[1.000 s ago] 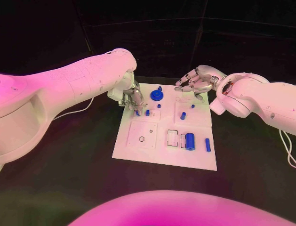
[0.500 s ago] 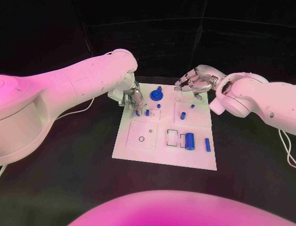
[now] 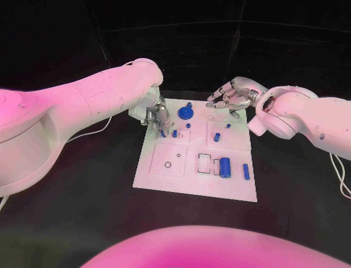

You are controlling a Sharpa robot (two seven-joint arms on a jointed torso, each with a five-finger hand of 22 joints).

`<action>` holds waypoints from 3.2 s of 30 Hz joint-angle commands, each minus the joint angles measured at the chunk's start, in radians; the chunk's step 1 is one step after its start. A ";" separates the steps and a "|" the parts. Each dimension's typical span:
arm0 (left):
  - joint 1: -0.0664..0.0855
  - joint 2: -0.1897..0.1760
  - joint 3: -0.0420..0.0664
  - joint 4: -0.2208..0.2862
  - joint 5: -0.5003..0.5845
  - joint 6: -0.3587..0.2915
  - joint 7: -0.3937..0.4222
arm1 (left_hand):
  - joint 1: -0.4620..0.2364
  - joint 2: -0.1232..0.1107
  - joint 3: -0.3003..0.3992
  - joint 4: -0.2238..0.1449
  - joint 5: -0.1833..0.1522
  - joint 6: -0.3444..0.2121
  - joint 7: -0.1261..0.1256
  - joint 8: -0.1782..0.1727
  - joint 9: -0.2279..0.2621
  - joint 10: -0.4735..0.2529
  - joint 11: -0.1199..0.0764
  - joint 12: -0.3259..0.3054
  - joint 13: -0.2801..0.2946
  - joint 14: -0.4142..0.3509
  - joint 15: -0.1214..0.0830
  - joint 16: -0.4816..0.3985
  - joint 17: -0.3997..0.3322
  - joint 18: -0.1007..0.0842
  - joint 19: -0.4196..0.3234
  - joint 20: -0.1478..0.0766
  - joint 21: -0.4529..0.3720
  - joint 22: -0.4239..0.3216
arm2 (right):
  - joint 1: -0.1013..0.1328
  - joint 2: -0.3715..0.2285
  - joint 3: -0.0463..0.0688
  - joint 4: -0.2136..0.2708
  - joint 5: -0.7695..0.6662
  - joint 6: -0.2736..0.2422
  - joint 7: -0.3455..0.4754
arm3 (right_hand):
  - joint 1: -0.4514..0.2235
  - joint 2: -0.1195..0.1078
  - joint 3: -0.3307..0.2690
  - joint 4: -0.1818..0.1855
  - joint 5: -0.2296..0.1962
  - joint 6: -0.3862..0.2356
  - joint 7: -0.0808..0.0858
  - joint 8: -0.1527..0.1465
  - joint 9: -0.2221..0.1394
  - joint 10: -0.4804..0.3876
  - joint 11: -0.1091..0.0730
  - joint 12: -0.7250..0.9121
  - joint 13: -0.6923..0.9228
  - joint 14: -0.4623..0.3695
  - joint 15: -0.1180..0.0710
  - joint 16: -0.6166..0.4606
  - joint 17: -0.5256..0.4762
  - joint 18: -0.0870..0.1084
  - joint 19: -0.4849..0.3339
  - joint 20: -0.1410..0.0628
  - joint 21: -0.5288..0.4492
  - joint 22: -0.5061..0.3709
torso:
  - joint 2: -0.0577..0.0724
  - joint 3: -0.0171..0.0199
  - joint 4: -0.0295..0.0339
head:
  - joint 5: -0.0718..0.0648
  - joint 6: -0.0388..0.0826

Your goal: Assemble the parts on the task board

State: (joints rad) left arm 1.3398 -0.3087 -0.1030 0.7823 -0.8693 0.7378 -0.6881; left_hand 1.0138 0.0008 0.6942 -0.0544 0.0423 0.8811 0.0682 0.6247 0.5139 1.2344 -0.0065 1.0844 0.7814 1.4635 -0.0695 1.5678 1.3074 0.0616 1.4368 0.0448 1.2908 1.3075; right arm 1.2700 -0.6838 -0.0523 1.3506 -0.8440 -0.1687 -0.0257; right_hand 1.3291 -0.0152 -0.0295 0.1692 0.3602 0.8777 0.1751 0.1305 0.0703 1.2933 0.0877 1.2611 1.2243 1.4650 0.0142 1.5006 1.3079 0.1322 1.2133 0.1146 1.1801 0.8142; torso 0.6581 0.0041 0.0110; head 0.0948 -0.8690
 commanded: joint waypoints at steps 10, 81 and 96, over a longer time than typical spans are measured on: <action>-0.009 -0.007 -0.003 0.013 -0.050 -0.059 0.001 | 0.051 0.042 0.025 -0.032 0.004 0.001 -0.004 0.003 0.003 0.005 -0.005 0.005 0.004 0.107 -0.001 0.003 0.263 0.009 0.000 -0.007 0.005 0.031 | 0.002 0.000 0.000 0.003 -0.001 0.004 0.006 | 0.002 0.006 -0.004 -0.001 0.006 -0.007 -0.002 0.005 -0.001 -0.006 -0.002 0.002 -0.001 0.074 -0.007 -0.005 0.132 0.005 -0.004 -0.002 -0.003 -0.001 | 0.000 -0.0001 0.0008 | 0.000 -0.001; -0.013 -0.124 -0.005 0.203 -0.050 -0.188 0.007 | 0.058 0.037 0.037 -0.049 0.005 0.001 -0.007 0.008 0.019 0.012 -0.008 0.008 0.007 0.107 -0.004 0.003 0.263 0.007 0.007 -0.009 0.015 0.040 | -0.002 -0.005 0.000 0.000 -0.002 0.012 0.007 | 0.004 0.007 -0.005 -0.002 0.007 -0.007 -0.002 0.006 -0.001 -0.006 -0.002 0.002 -0.001 0.074 -0.007 -0.006 0.131 0.005 -0.005 -0.002 -0.004 -0.002 | 0.000 0.0000 0.0000 | 0.004 -0.004; -0.013 -0.117 -0.005 0.199 -0.041 -0.196 -0.003 | 0.019 0.008 -0.001 -0.033 0.005 0.028 -0.015 0.005 0.025 0.028 -0.013 0.016 0.015 0.107 -0.006 0.003 0.263 0.004 0.013 -0.010 0.023 0.048 | -0.002 -0.005 0.000 0.000 -0.004 0.012 0.007 | 0.004 0.007 -0.005 -0.002 0.007 -0.007 -0.002 0.006 -0.001 -0.006 -0.002 0.002 -0.001 0.074 -0.007 -0.006 0.131 0.005 -0.005 -0.002 -0.004 -0.002 | 0.000 0.0006 -0.0003 | 0.003 -0.004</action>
State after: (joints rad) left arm 1.3301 -0.4262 -0.1055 0.9828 -0.9067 0.5278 -0.6711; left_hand 1.0216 -0.0070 0.6812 -0.0697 0.0436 0.8979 0.0587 0.6267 0.5381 1.2568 -0.0142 1.0961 0.7954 1.4635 -0.0695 1.5677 1.3074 0.0616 1.4461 0.0357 1.3104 1.3075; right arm 1.2665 -0.6890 -0.0524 1.3496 -0.8453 -0.1628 -0.0250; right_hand 1.3291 -0.0152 -0.0295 0.1692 0.3637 0.8777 0.1751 0.1305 0.0703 1.2933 0.0877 1.2611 1.2244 1.4650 0.0142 1.5006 1.3078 0.1323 1.2133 0.1146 1.1801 0.8134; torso 0.6582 0.0044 0.0110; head 0.0984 -0.8727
